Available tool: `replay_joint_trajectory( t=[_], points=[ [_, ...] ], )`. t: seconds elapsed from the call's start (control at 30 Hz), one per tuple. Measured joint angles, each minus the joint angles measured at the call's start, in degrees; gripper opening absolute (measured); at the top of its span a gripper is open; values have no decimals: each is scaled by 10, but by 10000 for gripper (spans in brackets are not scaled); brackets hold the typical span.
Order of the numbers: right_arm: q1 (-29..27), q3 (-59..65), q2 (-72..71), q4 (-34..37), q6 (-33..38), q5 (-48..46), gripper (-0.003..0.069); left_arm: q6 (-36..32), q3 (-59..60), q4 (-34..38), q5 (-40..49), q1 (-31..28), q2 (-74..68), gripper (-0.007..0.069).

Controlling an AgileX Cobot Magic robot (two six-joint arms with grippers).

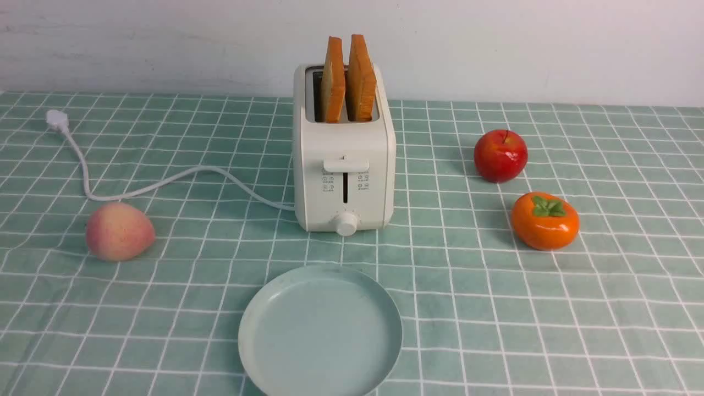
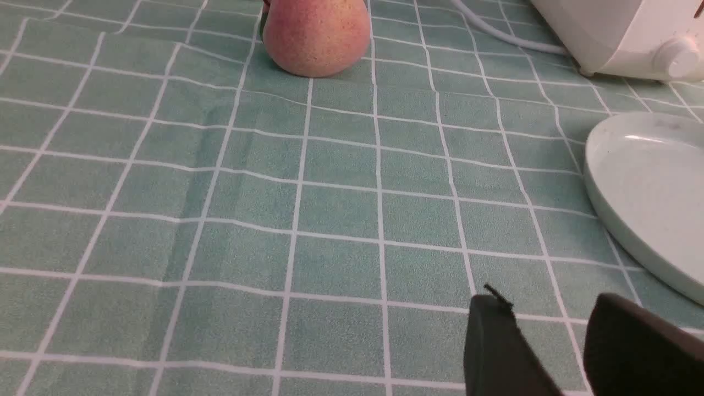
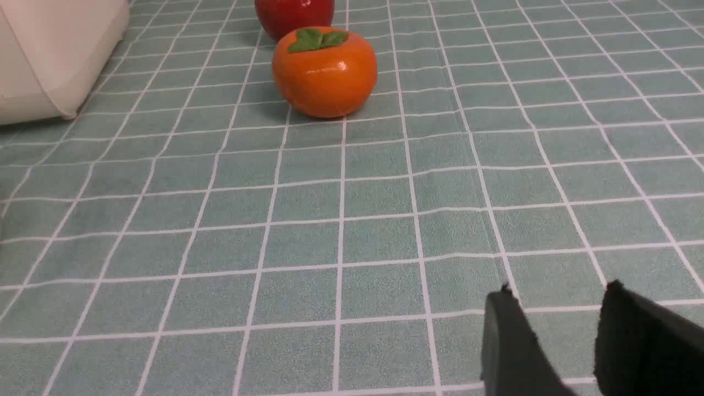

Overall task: Take toasted bread from bread machine on blue coffee table place on plate.
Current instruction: 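Grasp the toast slice in the toaster and pull it up out of the slot with the right gripper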

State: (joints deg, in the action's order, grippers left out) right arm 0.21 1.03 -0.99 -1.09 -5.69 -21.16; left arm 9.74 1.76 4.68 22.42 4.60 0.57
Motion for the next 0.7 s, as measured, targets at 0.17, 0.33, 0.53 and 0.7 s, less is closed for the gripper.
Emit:
replay_joint_trajectory(
  t=[0.17,0.33,0.53,0.7],
  points=[
    [0,0,0,0,0,0,240,0,0,1,0,0,0,237],
    [0,0,0,0,0,0,240,0,0,1,0,0,0,237],
    [0,0,0,0,0,0,240,0,0,1,0,0,0,239],
    [0,0,0,0,0,0,240,-2,0,-14,-2,0,0,239]
  ],
)
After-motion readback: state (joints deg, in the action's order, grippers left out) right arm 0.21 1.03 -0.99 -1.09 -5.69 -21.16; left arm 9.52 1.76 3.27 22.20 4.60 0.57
